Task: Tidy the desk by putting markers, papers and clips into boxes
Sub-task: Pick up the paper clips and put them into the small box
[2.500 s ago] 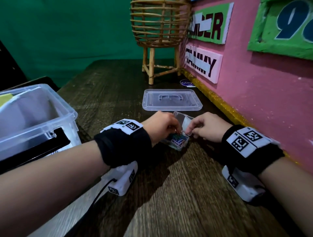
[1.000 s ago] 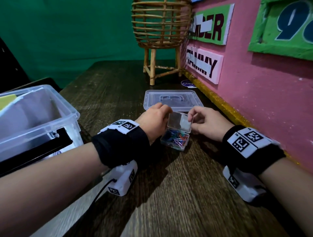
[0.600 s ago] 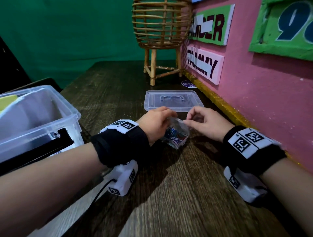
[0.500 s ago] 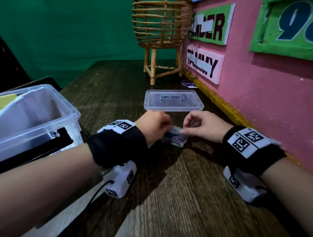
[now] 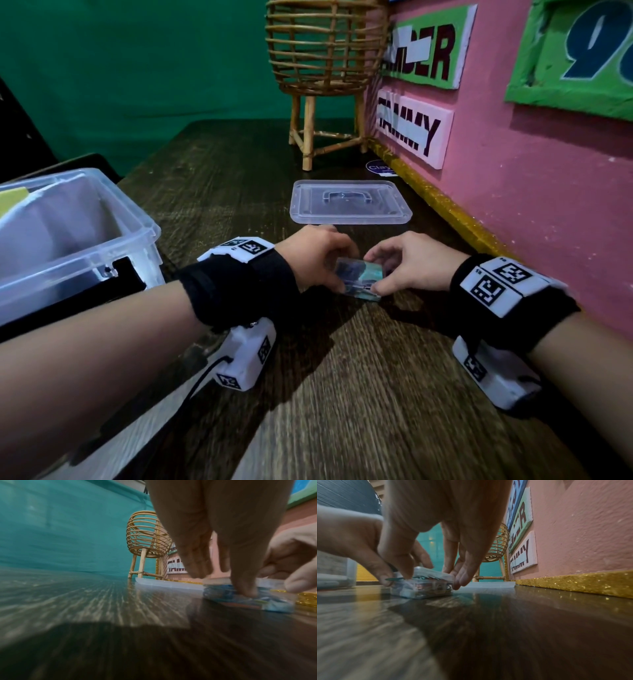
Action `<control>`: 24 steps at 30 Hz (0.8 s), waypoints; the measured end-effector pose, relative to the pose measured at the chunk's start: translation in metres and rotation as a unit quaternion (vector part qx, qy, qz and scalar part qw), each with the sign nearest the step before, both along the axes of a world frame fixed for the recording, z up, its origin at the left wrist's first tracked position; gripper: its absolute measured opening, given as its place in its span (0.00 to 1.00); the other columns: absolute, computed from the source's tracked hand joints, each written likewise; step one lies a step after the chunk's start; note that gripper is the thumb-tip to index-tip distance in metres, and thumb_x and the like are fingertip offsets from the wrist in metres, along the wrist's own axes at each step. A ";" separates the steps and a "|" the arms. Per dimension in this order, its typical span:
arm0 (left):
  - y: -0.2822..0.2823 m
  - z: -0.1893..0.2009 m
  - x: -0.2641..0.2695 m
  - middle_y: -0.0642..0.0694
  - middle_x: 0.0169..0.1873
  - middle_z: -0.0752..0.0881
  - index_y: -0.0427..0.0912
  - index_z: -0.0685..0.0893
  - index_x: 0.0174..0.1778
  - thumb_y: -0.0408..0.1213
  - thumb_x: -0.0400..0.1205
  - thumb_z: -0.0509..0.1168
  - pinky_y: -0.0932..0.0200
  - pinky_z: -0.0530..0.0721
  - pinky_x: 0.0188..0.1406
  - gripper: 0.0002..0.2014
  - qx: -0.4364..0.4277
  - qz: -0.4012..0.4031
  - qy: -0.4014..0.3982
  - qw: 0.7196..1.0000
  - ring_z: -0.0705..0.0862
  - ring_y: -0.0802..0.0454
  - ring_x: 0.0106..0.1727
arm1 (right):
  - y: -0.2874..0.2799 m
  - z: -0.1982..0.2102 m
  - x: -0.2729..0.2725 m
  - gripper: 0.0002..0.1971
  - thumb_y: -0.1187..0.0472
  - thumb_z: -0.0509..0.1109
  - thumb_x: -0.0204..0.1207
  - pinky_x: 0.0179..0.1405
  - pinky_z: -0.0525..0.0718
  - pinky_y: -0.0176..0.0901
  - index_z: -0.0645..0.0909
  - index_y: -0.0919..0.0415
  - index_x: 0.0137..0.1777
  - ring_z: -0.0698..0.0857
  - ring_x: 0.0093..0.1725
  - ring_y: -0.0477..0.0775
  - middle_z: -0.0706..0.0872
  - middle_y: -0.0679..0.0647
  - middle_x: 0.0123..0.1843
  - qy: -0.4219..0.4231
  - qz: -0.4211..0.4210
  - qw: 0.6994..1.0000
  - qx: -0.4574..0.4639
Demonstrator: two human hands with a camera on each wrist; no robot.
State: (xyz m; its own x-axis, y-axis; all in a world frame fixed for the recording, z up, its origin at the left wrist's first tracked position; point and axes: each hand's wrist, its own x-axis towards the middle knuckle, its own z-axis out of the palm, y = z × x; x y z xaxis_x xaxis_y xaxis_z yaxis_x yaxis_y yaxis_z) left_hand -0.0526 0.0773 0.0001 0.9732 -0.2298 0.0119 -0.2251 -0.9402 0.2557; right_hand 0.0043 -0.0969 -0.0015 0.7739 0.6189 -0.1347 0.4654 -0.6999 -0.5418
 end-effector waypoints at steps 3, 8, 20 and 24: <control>0.000 -0.001 -0.001 0.46 0.67 0.79 0.46 0.71 0.75 0.47 0.74 0.72 0.60 0.75 0.65 0.33 0.020 -0.009 0.061 0.998 0.79 0.50 0.66 | 0.000 0.001 0.000 0.25 0.60 0.80 0.61 0.42 0.78 0.28 0.82 0.53 0.60 0.82 0.42 0.40 0.84 0.43 0.44 0.004 0.009 1.000 -0.009; -0.003 -0.002 -0.003 0.46 0.60 0.86 0.45 0.77 0.71 0.51 0.73 0.72 0.70 0.74 0.51 0.31 0.037 -0.017 0.049 0.998 0.84 0.52 0.58 | -0.001 -0.001 -0.001 0.26 0.64 0.80 0.61 0.50 0.81 0.33 0.82 0.54 0.61 0.84 0.47 0.43 0.87 0.49 0.51 0.017 0.020 1.000 0.001; -0.012 -0.003 -0.006 0.48 0.46 0.89 0.44 0.84 0.59 0.62 0.68 0.70 0.52 0.88 0.48 0.31 0.046 -0.032 0.036 0.998 0.87 0.52 0.44 | -0.002 -0.002 -0.001 0.28 0.61 0.83 0.58 0.51 0.82 0.34 0.82 0.55 0.61 0.86 0.49 0.46 0.89 0.51 0.52 0.023 0.027 0.999 -0.002; -0.015 -0.001 -0.005 0.48 0.46 0.90 0.45 0.85 0.59 0.61 0.69 0.70 0.52 0.87 0.49 0.28 0.042 -0.015 0.035 0.998 0.87 0.52 0.45 | -0.001 0.000 -0.001 0.28 0.60 0.83 0.58 0.40 0.78 0.25 0.82 0.54 0.60 0.82 0.40 0.38 0.85 0.43 0.43 0.018 0.030 0.999 -0.010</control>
State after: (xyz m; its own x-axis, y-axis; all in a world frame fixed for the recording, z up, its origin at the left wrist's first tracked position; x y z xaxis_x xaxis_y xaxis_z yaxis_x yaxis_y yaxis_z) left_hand -0.0581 0.0623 -0.0007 0.9636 -0.2560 -0.0770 -0.2377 -0.9523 0.1915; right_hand 0.0031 -0.0983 -0.0018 0.7301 0.6608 -0.1743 0.4878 -0.6826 -0.5442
